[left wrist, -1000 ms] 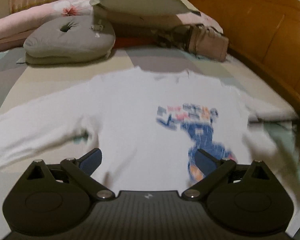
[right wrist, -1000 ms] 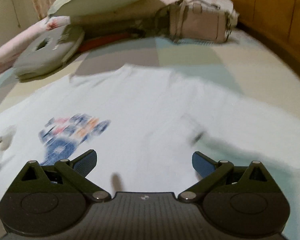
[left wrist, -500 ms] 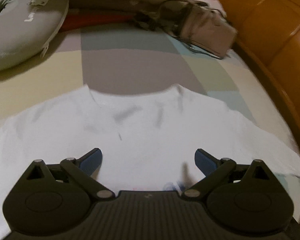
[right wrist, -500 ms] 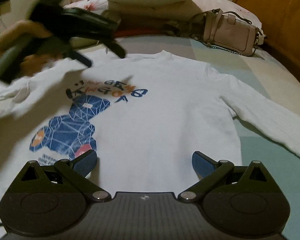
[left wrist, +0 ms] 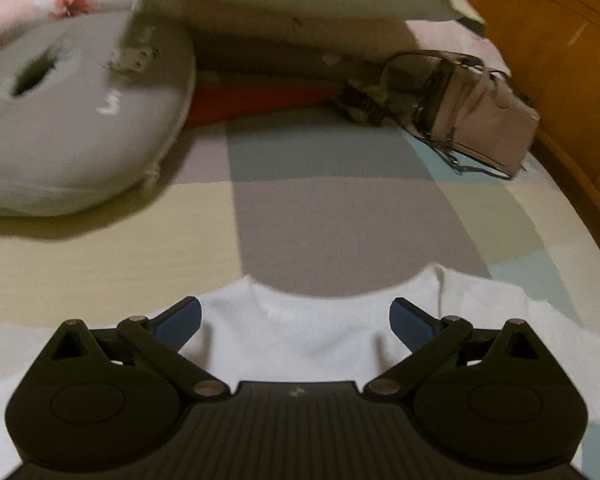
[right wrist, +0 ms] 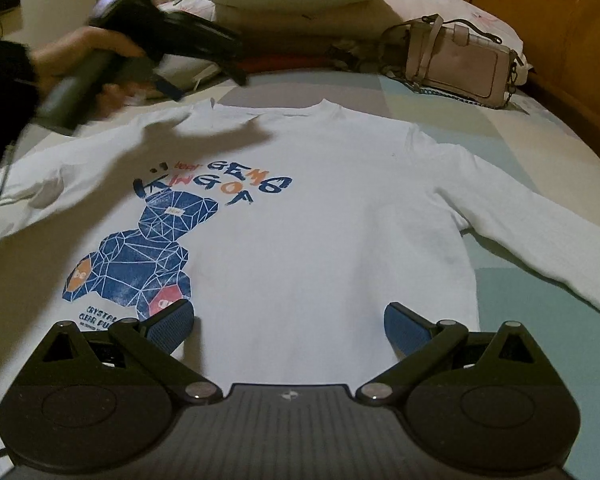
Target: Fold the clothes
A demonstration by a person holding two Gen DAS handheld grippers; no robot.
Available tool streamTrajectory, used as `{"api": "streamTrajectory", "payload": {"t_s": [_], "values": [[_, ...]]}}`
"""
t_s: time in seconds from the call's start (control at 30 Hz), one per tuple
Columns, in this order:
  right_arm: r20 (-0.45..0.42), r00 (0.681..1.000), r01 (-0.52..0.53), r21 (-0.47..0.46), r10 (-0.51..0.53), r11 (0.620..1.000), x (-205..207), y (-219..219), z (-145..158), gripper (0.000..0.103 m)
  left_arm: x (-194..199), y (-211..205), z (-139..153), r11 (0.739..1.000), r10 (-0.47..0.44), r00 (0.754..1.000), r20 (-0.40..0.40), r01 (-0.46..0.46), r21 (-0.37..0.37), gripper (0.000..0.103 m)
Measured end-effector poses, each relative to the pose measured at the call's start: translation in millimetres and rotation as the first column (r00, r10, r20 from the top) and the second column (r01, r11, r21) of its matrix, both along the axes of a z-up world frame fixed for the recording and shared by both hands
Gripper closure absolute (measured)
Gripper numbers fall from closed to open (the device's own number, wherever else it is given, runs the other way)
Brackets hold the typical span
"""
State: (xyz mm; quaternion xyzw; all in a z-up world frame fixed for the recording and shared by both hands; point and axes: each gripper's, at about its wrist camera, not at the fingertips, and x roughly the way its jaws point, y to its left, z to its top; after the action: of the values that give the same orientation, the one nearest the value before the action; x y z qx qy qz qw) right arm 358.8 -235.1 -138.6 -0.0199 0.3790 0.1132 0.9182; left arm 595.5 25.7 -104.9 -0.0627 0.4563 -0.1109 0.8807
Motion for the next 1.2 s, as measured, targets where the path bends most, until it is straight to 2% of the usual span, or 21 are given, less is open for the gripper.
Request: {"api": "streamTrajectory", "payload": {"t_s": [0.13, 0.27, 0.37, 0.5, 0.93, 1.03, 1.2], "values": [[-0.008, 1.000, 0.017, 0.028, -0.017, 0.999, 0.3, -4.3, 1.8, 0.000, -14.9, 21.3, 14.8, 1.000, 0.009, 0.999, -0.032, -0.009, -0.014, 0.003], [-0.003, 1.000, 0.018, 0.009, -0.018, 1.000, 0.0, -1.5, 0.6, 0.000, -16.3, 48.1, -15.3, 0.997, 0.057, 0.991, -0.125, -0.064, -0.052, 0.003], [0.006, 1.000, 0.015, -0.017, -0.015, 1.000, 0.1, 1.2, -1.2, 0.000, -8.3, 56.2, -29.5, 0.993, 0.101, 0.992, -0.075, -0.105, -0.054, 0.002], [0.024, 1.000, 0.018, -0.037, -0.018, 0.999, 1.0, 4.4, -3.8, 0.000, 5.2, 60.9, -29.8, 0.986, 0.153, 0.988, -0.013, -0.153, -0.066, 0.001], [0.060, 0.998, 0.032, -0.055, -0.029, 0.998, -4.7, 8.1, -5.3, 0.000, -88.3, 101.9, 4.1, 0.971, 0.071, 0.997, -0.039, -0.078, -0.226, 0.001], [0.070, 0.997, 0.046, -0.063, -0.042, 0.997, -6.0, 11.2, -5.5, 0.000, -104.3, 103.1, -6.8, 0.971, 0.036, 0.998, -0.049, -0.046, -0.234, 0.001], [0.097, 0.994, 0.058, -0.064, -0.052, 0.996, -9.1, 12.4, -7.3, 0.000, -124.5, 105.9, -25.4, 0.966, 0.013, 0.994, -0.108, -0.040, -0.254, 0.002]]}}
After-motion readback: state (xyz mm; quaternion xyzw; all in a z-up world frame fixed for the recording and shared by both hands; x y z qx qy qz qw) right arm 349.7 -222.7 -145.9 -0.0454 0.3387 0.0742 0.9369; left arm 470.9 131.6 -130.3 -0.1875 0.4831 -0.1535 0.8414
